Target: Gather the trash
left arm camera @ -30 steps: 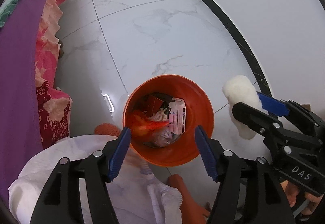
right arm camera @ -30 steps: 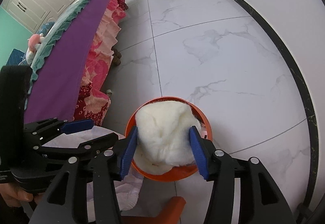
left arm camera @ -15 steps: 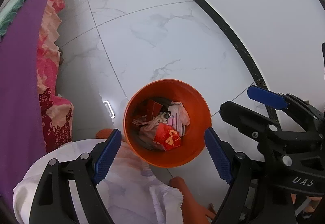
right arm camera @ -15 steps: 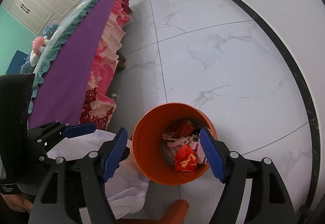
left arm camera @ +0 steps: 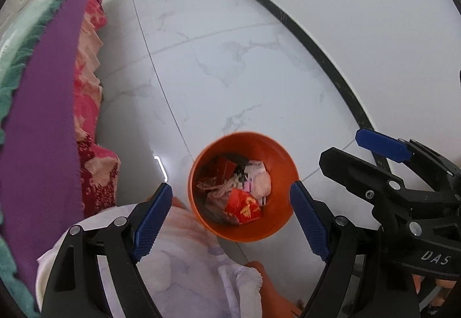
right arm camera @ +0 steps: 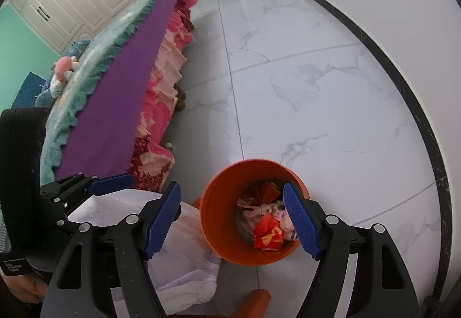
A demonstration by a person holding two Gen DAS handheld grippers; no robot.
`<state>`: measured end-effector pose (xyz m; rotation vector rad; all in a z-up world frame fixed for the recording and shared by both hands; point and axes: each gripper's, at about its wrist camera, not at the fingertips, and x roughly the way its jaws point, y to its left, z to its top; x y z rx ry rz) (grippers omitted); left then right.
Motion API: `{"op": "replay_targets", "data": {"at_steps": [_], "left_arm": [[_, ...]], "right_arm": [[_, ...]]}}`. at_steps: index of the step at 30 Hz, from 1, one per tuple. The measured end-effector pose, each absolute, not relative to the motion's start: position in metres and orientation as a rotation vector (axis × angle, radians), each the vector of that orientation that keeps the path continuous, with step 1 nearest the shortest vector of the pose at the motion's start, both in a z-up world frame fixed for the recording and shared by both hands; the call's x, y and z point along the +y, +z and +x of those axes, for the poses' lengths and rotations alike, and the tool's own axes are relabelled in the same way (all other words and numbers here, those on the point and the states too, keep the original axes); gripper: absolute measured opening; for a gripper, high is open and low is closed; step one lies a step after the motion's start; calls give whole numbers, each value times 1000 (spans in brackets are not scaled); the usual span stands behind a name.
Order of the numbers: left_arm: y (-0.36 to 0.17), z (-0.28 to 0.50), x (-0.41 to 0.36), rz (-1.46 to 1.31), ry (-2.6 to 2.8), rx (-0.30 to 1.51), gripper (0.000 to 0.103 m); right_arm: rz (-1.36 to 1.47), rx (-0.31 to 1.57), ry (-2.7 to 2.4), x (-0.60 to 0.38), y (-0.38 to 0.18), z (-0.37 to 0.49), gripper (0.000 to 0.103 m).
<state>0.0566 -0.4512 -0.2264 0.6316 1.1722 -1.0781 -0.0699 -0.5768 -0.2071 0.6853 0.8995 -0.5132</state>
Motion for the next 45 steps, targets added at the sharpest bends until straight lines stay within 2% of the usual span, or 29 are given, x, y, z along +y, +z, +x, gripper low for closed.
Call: {"op": "replay_targets", "data": {"at_steps": [9, 14, 18, 27, 30, 32, 39, 41, 42, 45], "left_arm": [[-129, 68, -392, 469, -980, 909, 83], [-61, 76, -321, 332, -860, 723, 85], [-32, 76, -268, 271, -763, 633, 86], [7, 70, -148, 148, -508, 521, 86], [15, 64, -111, 108, -419, 493, 86], [20, 60, -91, 86, -370, 477, 91], [33, 45, -34, 38, -228, 431, 91], [37, 39, -19, 20, -188, 415, 93], [38, 36, -14, 14, -167, 403, 98], [42, 28, 7, 0, -102, 380, 98]], "right_arm": [[543, 694, -437, -524, -105, -61, 73], [437, 564, -319, -471, -46, -44, 79], [369, 505, -212, -428, -14, -28, 79], [290, 442, 27, -333, 30, 9, 79], [258, 418, 96, -298, 39, 15, 88], [229, 405, 151, -273, 46, 21, 88], [192, 391, 270, -213, 60, 30, 88], [183, 380, 281, -197, 62, 28, 92], [177, 372, 283, -190, 62, 27, 93], [135, 344, 295, -167, 64, 20, 98]]}}
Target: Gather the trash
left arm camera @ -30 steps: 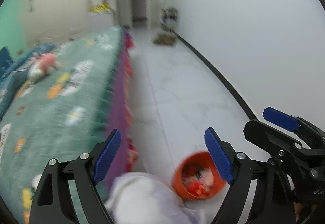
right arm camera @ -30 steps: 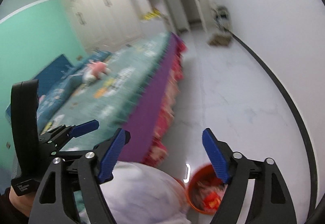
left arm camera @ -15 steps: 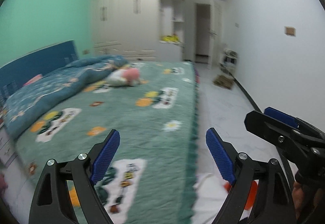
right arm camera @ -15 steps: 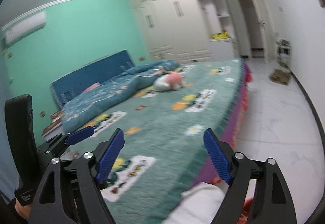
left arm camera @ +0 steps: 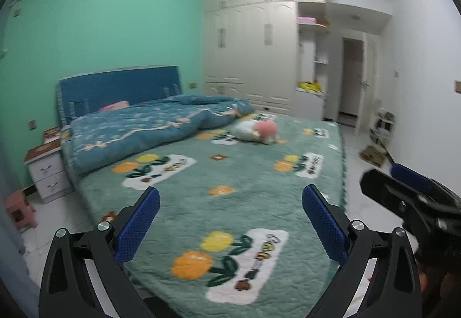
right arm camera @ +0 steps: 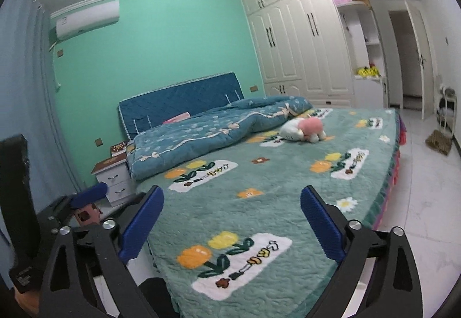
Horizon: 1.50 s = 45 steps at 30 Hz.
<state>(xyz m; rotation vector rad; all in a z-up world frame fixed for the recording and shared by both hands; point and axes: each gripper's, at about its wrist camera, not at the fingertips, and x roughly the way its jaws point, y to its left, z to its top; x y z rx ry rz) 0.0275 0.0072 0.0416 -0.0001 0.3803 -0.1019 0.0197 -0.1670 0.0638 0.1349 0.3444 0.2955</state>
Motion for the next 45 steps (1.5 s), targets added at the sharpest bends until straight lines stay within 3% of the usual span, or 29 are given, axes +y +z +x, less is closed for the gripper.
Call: {"op": "replay_targets", "data": {"at_steps": [14, 45], "left_arm": [[34, 6, 59, -80, 62, 339, 98], [35, 0, 59, -58, 47, 337, 97]], "right_arm": [[112, 326, 318, -148, 62, 10, 98], [120, 353, 323, -153, 55, 13, 98]]}}
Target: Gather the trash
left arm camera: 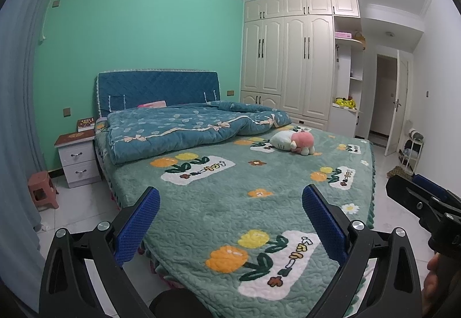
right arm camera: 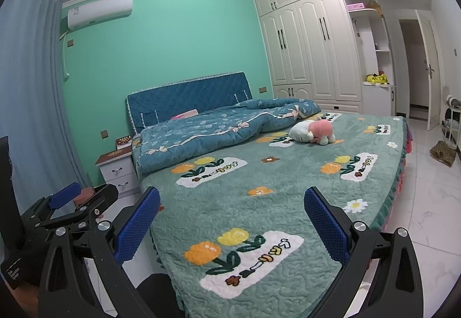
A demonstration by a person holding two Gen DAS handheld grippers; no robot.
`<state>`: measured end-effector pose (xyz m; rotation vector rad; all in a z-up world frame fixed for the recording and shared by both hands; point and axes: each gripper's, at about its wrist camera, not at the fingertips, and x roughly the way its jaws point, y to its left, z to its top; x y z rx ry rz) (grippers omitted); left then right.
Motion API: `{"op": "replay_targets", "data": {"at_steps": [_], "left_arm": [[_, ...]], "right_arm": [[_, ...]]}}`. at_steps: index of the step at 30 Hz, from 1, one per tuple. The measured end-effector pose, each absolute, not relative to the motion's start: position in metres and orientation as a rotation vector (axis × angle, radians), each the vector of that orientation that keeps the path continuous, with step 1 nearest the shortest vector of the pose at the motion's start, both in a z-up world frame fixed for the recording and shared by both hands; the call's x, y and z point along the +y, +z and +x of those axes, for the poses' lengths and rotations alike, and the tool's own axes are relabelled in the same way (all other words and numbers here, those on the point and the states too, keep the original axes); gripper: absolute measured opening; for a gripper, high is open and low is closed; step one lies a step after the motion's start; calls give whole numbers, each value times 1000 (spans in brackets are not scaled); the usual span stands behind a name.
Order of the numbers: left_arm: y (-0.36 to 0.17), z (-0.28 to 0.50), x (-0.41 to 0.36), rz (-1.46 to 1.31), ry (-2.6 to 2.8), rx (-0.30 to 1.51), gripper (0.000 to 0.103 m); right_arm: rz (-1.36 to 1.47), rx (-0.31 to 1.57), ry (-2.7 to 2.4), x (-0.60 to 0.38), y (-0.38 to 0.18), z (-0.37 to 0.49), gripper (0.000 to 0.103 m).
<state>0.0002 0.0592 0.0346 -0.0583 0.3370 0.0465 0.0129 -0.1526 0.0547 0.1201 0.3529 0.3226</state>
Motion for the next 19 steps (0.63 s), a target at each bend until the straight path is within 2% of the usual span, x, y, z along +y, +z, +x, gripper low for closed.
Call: {"op": "replay_targets", "data": {"at_steps": [19], "left_arm": [[31, 9, 61, -47, 45, 358, 98]], "right_arm": [[127, 382, 322, -153, 49, 21, 98]]}}
